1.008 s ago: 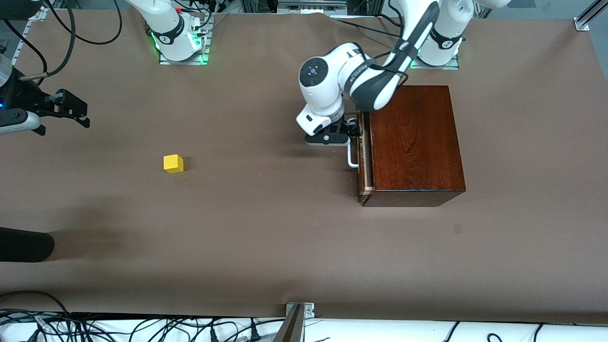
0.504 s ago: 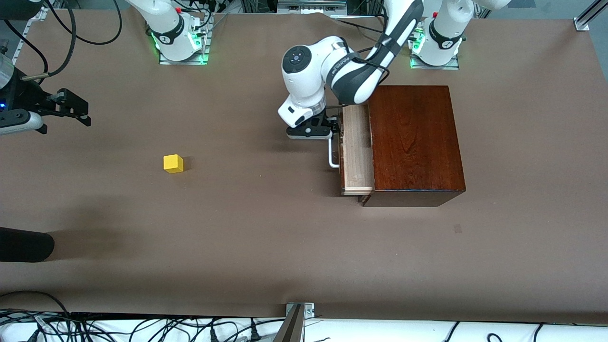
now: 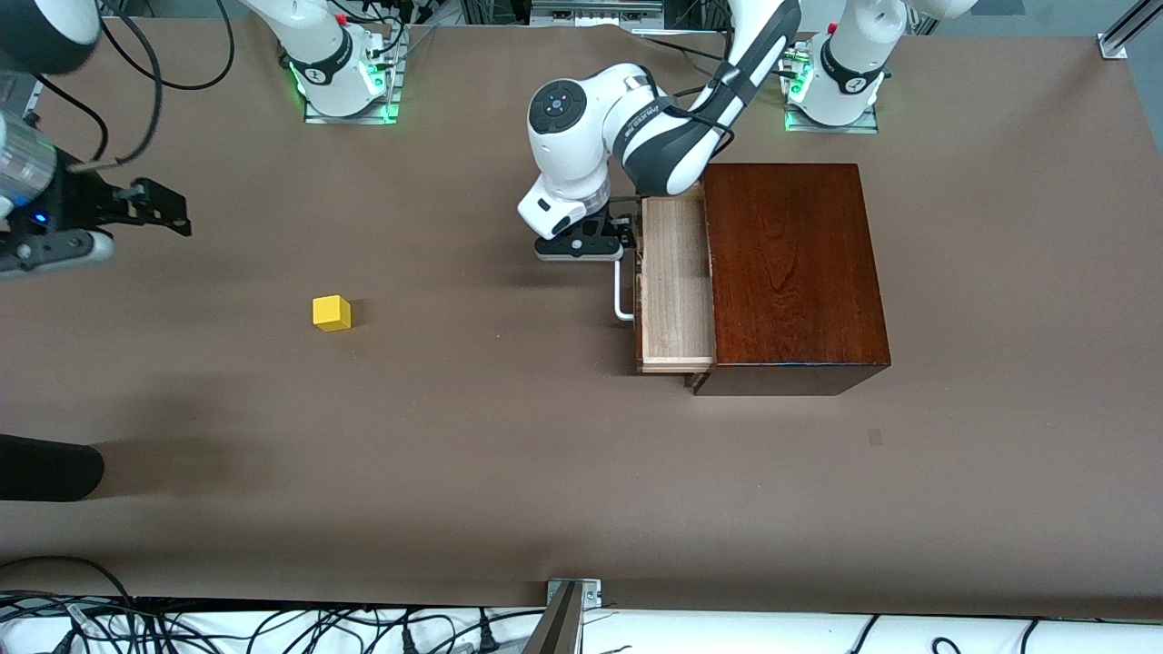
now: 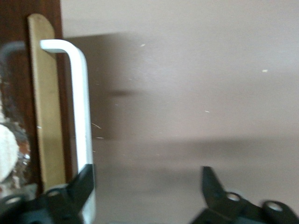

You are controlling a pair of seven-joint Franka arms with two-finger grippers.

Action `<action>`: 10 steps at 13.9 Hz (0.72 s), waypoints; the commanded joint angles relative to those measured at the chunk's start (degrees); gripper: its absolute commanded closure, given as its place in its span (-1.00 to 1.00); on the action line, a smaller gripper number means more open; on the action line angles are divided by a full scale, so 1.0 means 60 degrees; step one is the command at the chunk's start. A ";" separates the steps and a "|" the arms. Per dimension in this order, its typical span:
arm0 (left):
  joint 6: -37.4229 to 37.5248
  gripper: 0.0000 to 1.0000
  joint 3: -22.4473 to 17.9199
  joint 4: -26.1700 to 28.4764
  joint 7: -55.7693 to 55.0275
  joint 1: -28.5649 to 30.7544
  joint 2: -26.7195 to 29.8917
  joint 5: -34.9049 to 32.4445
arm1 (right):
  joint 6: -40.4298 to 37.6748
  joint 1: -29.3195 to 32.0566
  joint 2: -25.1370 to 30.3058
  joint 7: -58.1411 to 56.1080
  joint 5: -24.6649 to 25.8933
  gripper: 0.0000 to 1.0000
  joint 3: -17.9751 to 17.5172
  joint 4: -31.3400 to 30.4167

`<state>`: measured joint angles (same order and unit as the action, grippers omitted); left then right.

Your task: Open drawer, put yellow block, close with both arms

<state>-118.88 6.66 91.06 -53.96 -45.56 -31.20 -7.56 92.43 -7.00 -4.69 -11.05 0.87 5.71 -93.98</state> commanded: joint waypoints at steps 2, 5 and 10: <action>0.0053 -1.00 -0.0026 -0.0499 -0.0263 -0.0156 -0.0205 0.0206 | 0.1234 -0.0049 0.0181 0.0389 -0.0042 -1.00 -0.0073 -0.1152; 0.1028 -1.00 -0.0055 -0.0732 -0.0088 0.0019 0.0218 0.0191 | 0.2563 -0.0064 0.0167 0.1122 -0.0056 -1.00 -0.0336 -0.2305; 0.4809 -1.00 -0.0026 -0.2827 0.2484 0.1684 0.0467 0.1024 | 0.5070 -0.0078 -0.0388 0.1374 -0.0393 -1.00 -0.0454 -0.3891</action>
<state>-95.76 6.09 77.85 -45.93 -40.83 -29.11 -4.87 118.17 -7.50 -6.29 -3.85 -0.17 3.44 -114.10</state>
